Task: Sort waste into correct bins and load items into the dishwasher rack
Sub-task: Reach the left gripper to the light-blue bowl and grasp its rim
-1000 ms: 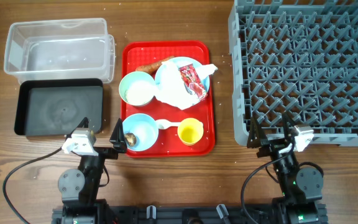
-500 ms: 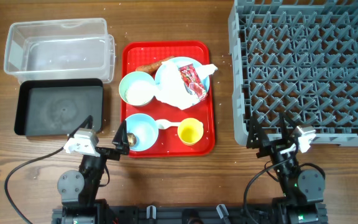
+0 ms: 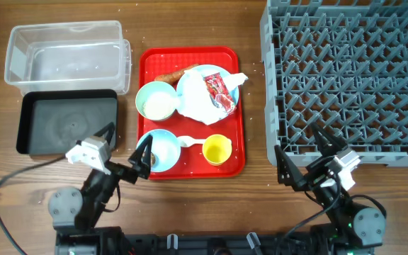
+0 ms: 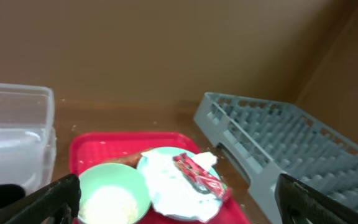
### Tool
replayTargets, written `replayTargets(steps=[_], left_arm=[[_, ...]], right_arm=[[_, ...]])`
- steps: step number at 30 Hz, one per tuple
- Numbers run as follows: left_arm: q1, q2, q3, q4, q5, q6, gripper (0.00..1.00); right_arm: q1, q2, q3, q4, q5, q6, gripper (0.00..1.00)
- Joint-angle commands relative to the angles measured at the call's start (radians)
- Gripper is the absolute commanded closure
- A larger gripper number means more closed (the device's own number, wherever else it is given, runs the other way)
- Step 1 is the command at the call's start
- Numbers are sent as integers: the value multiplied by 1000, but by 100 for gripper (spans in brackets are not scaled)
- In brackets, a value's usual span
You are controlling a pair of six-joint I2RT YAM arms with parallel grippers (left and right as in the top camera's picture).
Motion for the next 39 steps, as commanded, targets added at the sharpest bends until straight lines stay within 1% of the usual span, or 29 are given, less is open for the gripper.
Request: replayTargets(steps=[1,4,6,7,10,12,14,16,17,20,23,25,28,32,36,39], left_arm=[[7,148,137,-40,79,-1,0],[7,273,247,-110,112,3,0],[7,355,315,-151,138,33,0],[7,393,350,-174,153,56,0],[7,479,435,-245,155,59,0],[6,529,484,-299,154,62,0],[-8,567,523,-359,154,115,0],[-29,590,545,-391,150,142,0],[-51,606,561,-413,145,160,0],[-118,641,601,-472,69,160,0],[-187,682,646,-541,-27,160,0],[-245,744,705,-637,-112,159,0],[-296,835,760,-758,-183,159,0],[-322,937,761,-812,-197,159,0],[-322,1006,761,-813,-168,155,0],[-322,1034,761,-810,-140,155,0]], right_arm=[[-5,7,81,-53,-53,-73,0],[-5,50,159,-127,-53,-114,0],[-5,97,211,-161,-56,-133,0],[-5,125,238,-176,-56,-134,0],[-5,239,332,-245,-57,-133,0],[-5,354,420,-331,-56,-134,0],[-5,459,500,-404,-57,-135,0],[-5,567,594,-497,-57,-136,0],[-5,636,659,-563,-57,-136,0],[-5,804,829,-742,-56,-137,0],[-4,924,958,-881,-56,-158,0],[2,1032,1072,-1019,-38,-159,0],[6,1142,1161,-1134,-31,-158,0],[6,1225,1170,-1137,-109,-150,0],[6,1270,1170,-1077,-125,-21,0],[6,1275,1169,-1077,-124,-28,0]])
